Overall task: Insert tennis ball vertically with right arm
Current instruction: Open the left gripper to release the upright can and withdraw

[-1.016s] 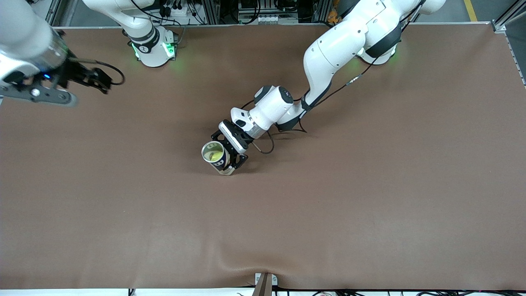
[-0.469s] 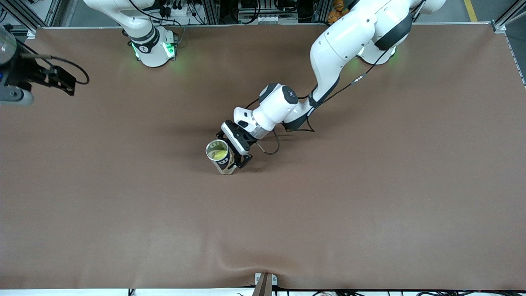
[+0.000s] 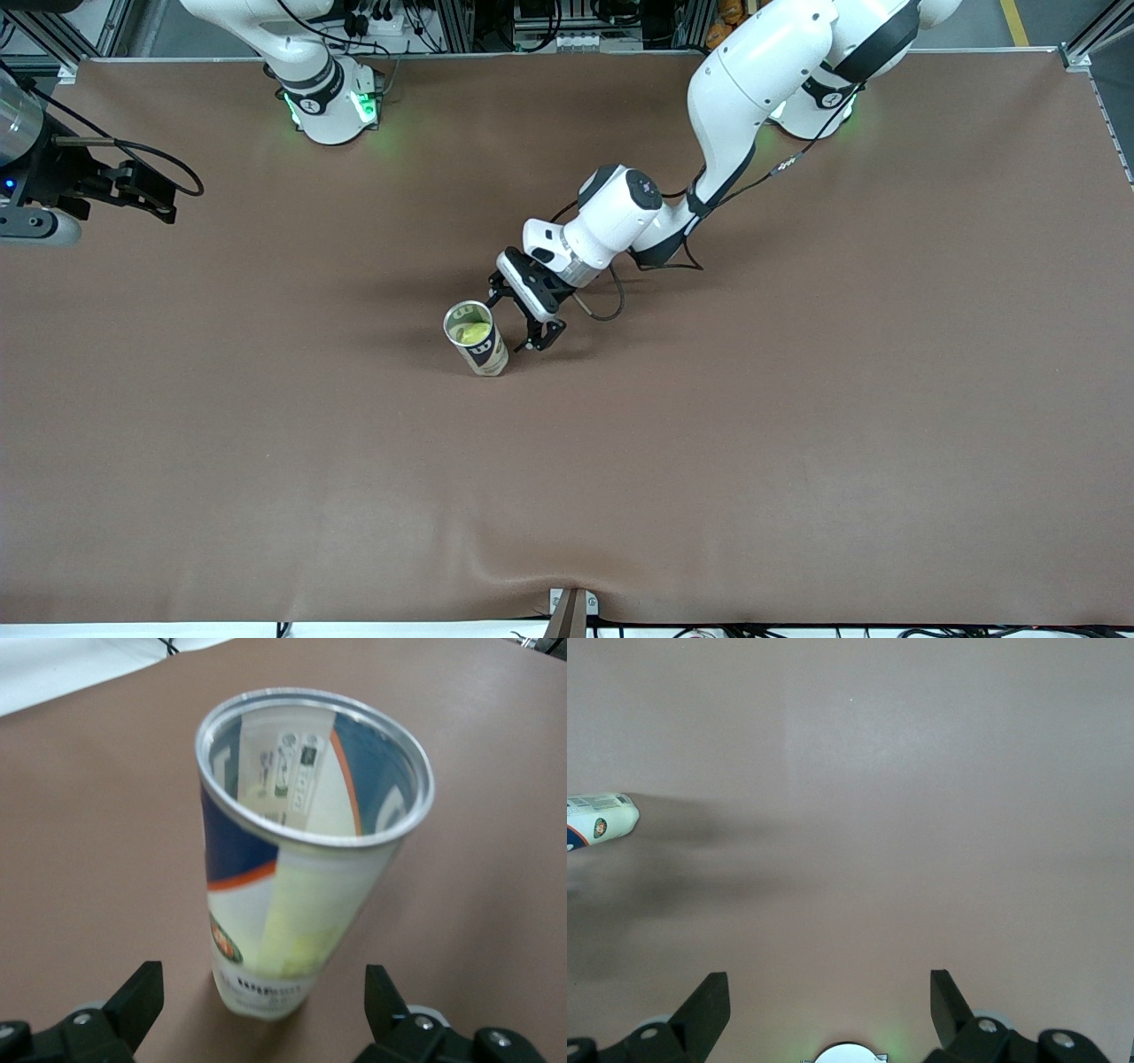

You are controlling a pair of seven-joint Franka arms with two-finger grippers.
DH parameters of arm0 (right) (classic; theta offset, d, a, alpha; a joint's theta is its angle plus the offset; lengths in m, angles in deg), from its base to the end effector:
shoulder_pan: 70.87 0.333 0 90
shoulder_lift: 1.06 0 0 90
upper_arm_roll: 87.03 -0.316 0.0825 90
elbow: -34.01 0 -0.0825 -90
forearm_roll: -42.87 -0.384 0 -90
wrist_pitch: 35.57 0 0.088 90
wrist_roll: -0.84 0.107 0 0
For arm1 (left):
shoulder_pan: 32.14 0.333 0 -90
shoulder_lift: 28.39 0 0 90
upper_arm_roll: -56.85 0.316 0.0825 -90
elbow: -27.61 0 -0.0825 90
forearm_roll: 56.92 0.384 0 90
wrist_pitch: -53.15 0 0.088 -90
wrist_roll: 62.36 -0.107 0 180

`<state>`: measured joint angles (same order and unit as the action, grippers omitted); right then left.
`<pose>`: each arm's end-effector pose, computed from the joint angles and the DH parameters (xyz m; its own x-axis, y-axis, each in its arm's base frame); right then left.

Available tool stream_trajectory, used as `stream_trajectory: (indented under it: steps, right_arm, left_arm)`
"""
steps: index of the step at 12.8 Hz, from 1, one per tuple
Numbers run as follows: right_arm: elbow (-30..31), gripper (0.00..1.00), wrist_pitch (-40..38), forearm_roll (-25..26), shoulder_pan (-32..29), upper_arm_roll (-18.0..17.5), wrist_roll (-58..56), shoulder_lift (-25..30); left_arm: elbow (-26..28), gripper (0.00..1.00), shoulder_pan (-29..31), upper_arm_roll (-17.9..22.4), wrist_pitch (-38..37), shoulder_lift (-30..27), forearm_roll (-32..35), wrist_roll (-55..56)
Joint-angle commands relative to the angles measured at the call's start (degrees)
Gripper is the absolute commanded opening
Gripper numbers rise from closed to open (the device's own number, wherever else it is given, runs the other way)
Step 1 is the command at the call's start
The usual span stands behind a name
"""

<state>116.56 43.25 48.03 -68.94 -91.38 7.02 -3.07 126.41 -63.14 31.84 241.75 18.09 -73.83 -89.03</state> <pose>0.5428 0.0478 0.6497 0.9959 -0.0155 -0.0892 -0.0068 -0.9953 0.0971 0.4681 -0.5363 0.2325 0.4941 -0.4877 0.7197 -0.7994 -0.5804 0.1555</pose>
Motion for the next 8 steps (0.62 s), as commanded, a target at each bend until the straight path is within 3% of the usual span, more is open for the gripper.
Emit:
stream_trajectory:
  steps: [1,4,8]
  right_arm:
    - [0.07,1.0,2.03,-0.94,-1.4,-0.49,-0.55,0.61]
    - [-0.54,1.0,0.2,-1.03,-1.92,-0.23,0.06,0.87]
    - [-4.06,1.0,-2.52,-2.79,-4.82,-0.31,-0.2,0.96]
  left_arm:
    - [8.14,1.0,1.55,0.49,-3.22,-7.35,-1.46,1.54]
    - [10.8,1.0,5.14,0.93,-15.93,-14.47,-1.37,1.71]
    - [6.43,1.0,11.56,2.76,-36.4,-18.0,0.9,1.54]
